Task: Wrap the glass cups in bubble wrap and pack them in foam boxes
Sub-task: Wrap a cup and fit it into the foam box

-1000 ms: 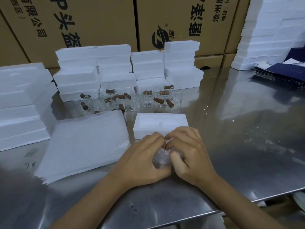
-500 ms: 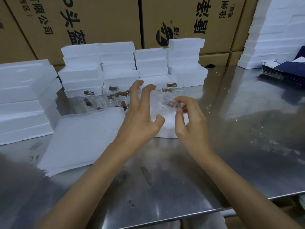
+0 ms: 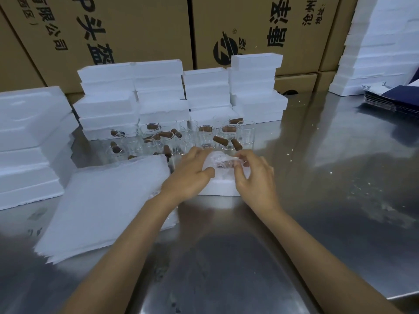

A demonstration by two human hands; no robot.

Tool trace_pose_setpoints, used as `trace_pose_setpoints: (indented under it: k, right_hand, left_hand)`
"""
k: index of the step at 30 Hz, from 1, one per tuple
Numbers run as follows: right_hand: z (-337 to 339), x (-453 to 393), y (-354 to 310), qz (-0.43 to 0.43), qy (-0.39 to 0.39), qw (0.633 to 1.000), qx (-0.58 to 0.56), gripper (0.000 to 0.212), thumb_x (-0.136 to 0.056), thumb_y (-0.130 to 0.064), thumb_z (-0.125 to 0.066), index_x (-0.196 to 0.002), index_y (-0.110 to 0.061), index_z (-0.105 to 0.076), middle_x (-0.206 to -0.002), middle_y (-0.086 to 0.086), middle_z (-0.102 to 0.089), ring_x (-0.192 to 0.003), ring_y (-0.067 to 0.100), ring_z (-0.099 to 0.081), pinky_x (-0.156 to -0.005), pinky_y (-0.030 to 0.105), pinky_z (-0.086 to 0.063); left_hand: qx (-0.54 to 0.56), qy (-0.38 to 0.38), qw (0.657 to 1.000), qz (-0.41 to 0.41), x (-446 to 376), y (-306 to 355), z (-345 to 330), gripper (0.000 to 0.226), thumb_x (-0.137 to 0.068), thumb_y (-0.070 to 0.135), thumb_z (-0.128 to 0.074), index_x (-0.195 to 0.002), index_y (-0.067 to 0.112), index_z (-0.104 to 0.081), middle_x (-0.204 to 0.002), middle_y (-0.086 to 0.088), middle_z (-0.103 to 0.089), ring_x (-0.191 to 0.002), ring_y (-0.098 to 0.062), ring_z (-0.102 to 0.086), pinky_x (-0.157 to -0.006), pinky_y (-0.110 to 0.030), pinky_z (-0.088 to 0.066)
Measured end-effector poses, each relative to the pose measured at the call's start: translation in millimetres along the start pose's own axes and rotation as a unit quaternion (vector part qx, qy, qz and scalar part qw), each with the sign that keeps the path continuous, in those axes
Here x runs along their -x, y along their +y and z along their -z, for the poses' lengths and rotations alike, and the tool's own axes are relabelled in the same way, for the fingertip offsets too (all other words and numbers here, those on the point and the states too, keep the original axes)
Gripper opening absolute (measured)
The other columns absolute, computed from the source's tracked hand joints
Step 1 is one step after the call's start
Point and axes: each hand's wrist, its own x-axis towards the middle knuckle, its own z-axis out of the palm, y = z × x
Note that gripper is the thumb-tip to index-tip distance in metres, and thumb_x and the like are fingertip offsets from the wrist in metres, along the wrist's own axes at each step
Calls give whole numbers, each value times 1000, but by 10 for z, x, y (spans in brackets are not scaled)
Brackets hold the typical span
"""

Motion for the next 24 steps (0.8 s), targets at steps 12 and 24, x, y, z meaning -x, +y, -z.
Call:
trace_pose_setpoints:
  k: [12, 24]
  right_hand:
    - [3, -309, 200, -97, 63, 968, -221, 26, -94, -26, -44, -83, -15, -65, -79, -14, -66, -81, 0, -60, -73, 11, -42]
    - [-110, -662, 561, -289, 95, 923, -235, 28, -86, -41, -39, -77, -31, -63, -77, -21, -67, -78, 4, -61, -75, 37, -47]
  left_hand:
    - [-182, -15, 983, 16, 71, 293, 77, 72, -101, 49, -35, -159, 28, 2, -167, 0, 3, -153, -19, 10, -121, -46, 2]
    - [-243, 45, 963, 106, -1697, -325, 1237, 46, -100, 15, -49, -146, 10, -44, -154, -13, -40, -137, -31, -41, -112, -37, -32]
